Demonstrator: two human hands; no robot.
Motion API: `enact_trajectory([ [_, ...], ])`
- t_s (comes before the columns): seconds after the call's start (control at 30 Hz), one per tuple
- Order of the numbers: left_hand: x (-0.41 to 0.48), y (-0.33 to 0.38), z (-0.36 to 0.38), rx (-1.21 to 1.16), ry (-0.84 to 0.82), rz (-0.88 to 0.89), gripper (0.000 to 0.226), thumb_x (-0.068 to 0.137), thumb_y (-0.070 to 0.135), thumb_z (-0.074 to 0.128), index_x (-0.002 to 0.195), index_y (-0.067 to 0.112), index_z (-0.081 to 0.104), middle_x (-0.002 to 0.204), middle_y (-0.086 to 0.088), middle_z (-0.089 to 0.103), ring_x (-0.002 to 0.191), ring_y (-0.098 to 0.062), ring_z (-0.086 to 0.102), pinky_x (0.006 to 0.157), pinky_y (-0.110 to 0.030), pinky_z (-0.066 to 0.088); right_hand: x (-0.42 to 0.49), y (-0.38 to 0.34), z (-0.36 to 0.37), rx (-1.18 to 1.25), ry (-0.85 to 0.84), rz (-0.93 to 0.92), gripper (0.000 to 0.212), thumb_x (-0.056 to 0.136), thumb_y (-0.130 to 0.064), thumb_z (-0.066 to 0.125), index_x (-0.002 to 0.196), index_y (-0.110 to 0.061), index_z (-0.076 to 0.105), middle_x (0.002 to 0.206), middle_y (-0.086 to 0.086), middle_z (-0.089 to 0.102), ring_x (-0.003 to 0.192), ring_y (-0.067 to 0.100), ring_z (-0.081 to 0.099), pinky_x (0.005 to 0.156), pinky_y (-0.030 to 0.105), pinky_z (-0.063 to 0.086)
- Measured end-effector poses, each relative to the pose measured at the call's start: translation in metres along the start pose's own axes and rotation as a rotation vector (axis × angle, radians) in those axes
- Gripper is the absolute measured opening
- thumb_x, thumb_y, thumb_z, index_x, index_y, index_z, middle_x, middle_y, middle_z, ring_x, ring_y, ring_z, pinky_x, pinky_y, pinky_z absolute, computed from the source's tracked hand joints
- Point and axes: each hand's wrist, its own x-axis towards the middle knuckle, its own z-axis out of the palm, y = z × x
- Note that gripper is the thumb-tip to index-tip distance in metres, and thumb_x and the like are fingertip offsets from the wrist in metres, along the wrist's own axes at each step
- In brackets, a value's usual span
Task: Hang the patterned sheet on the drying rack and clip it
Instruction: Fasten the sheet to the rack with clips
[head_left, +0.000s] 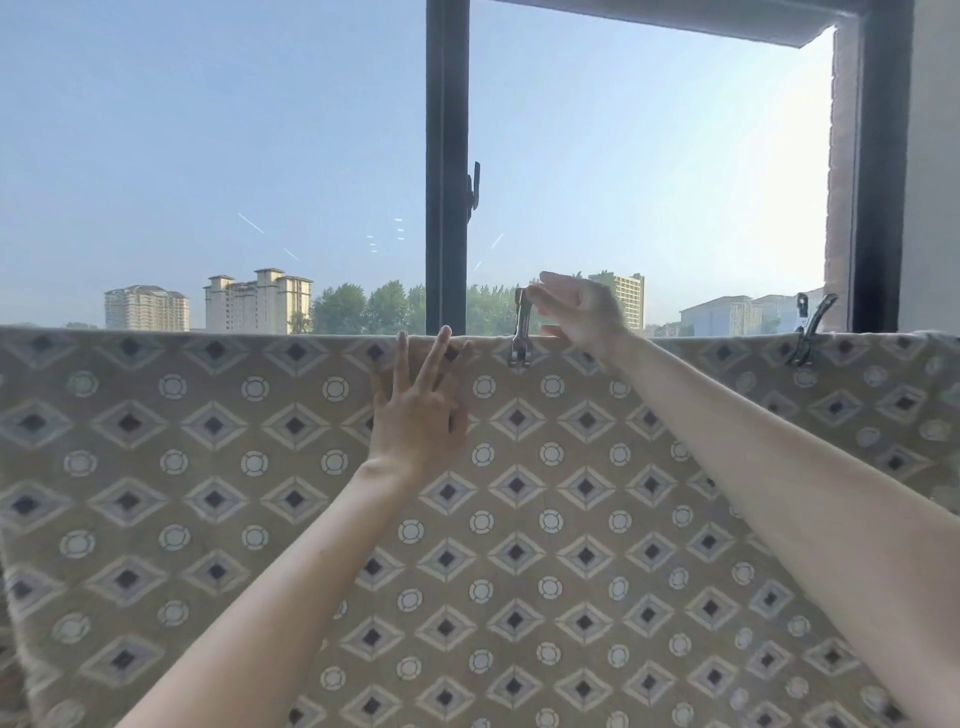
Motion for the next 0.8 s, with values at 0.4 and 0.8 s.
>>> enact_trajectory([
  [0.4, -0.032, 0.096, 0.041, -0.501, -0.353, -0.226, 0.076, 0.092, 0.012, 0.045, 0.146, 0.044, 0.001, 0.144, 0.001, -0.043, 0.131, -0.043, -0.035, 0.097, -0.051, 0.039, -0.07, 0.053, -0.071, -0.141, 0.191, 0.104, 0.013, 0.09, -0.025, 0.062, 0.103, -0.02, 0.062, 0.092, -0.01, 0.063, 0.086, 0.006, 0.059, 0.074, 0.021, 0.05],
  [0.8, -0.023, 0.305, 0.119, -0.473, -0.589, 0.026, 0.07, 0.092, 0.022, 0.048, 0.148, 0.036, 0.01, 0.15, -0.001, -0.033, 0.142, -0.034, -0.013, 0.114, -0.05, 0.001, -0.141, 0.142, -0.25, -0.15, 0.153, 0.22, 0.016, 0.09, -0.018, 0.063, 0.105, -0.02, 0.063, 0.097, -0.011, 0.064, 0.092, 0.006, 0.06, 0.073, 0.016, 0.044],
])
